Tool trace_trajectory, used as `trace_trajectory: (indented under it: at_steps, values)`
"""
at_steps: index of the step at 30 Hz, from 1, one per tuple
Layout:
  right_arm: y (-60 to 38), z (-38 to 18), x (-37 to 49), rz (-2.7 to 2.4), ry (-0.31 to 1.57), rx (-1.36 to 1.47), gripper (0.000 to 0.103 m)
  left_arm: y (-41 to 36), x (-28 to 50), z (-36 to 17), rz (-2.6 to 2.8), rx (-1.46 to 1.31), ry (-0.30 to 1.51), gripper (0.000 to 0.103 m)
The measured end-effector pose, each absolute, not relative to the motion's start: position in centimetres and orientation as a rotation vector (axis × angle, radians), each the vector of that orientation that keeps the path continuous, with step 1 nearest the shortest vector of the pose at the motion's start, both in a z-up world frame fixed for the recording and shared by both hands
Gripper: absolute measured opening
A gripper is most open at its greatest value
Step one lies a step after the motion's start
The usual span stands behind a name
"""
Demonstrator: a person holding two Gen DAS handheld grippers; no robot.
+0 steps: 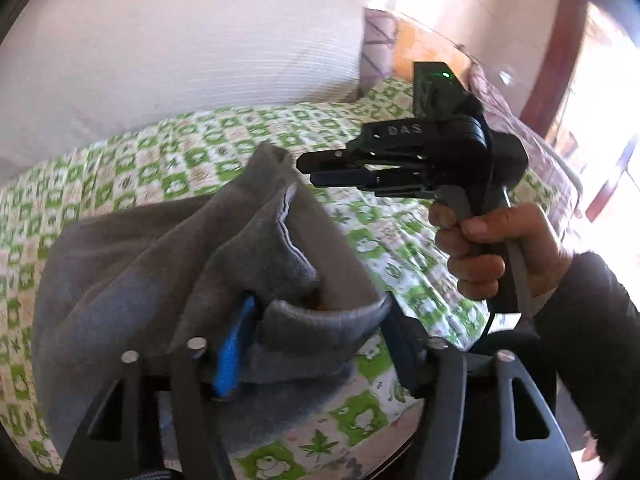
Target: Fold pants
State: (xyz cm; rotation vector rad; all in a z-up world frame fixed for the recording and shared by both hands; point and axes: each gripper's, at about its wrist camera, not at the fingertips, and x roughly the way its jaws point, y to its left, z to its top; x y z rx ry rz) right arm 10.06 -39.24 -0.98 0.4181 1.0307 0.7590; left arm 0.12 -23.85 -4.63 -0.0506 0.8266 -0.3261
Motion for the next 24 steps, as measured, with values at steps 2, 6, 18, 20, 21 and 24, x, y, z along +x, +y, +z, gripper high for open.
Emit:
trace_trajectory:
  at_steps: [2, 6, 18, 20, 21, 24]
  values:
    - [-40.2, -0.6, 9.3, 0.736, 1.019, 0.428, 0.029, -24.6, -0.4, -4.5, -0.351, -0.022, 0.823, 0.065]
    - [-41.0, 0.7, 6.9, 0.717, 0.976, 0.421, 0.029, -23.6, -1.0, -3.7, -0.393, -0.052, 0.826, 0.065]
    - [-38.6, 1.6, -1.5, 0.748, 0.916, 0.434, 0.030, -16.0, 1.3, -0.6, -0.413, -0.101, 0.825, 0.068]
    - [-37.8, 1.6, -2.1, 0.750, 0.912, 0.420, 0.030, -15.2, 2.2, -0.3, -0.404, -0.095, 0.826, 0.068]
    - [-37.4, 1.7, -2.4, 0.753, 0.907, 0.416, 0.030, -14.9, 2.6, -0.3, -0.403, -0.089, 0.831, 0.068]
    - [-36.5, 1.8, -2.7, 0.763, 0.898, 0.400, 0.033, -14.2, 4.0, -0.3, -0.387, -0.081, 0.836, 0.069]
